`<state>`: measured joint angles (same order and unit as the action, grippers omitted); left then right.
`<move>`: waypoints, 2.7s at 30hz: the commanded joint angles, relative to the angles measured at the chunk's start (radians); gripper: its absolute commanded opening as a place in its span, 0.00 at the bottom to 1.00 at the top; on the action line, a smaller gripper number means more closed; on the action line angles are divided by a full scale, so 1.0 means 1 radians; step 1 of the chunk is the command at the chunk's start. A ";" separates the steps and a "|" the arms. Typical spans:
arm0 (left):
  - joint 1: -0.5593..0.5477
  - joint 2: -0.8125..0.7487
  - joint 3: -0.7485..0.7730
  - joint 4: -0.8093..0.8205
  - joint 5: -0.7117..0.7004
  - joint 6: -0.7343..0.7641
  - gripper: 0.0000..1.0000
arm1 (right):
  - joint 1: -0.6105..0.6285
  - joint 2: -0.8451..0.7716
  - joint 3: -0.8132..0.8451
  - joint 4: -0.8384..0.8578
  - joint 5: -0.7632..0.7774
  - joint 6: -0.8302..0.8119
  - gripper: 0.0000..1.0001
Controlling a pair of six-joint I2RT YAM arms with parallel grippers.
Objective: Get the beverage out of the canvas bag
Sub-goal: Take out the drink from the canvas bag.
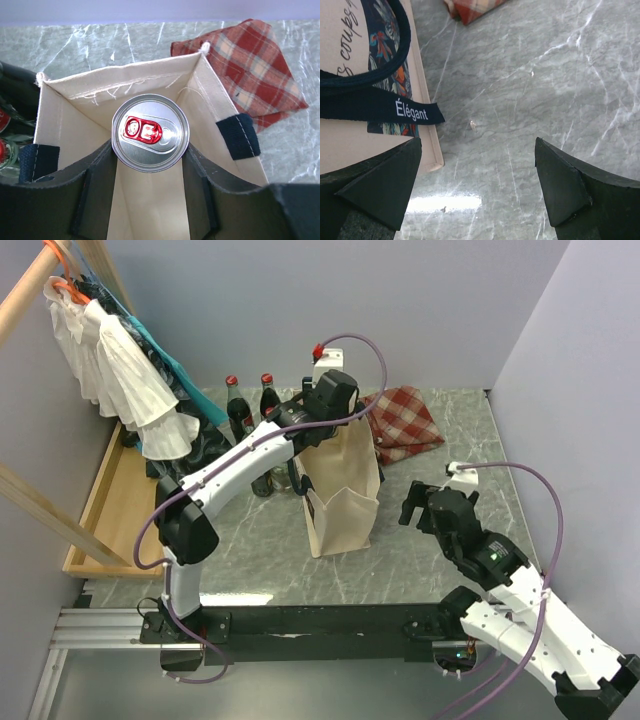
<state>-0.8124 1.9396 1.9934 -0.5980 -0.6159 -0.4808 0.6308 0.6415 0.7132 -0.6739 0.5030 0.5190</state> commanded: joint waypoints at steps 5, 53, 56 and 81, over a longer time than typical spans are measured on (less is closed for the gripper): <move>-0.005 -0.100 -0.007 0.067 0.062 0.060 0.01 | 0.003 -0.040 0.019 0.000 0.058 0.024 1.00; 0.107 -0.409 -0.260 0.216 0.682 0.355 0.01 | 0.004 -0.092 0.012 -0.024 0.115 0.064 1.00; 0.122 -0.425 -0.246 0.201 0.697 0.361 0.01 | 0.003 -0.085 0.014 -0.027 0.117 0.065 1.00; 0.185 -0.485 -0.031 -0.006 0.710 0.341 0.01 | 0.003 -0.051 0.019 -0.026 0.112 0.064 1.00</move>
<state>-0.6357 1.5150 1.8980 -0.6502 0.1043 -0.1284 0.6308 0.5812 0.7132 -0.7120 0.5915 0.5789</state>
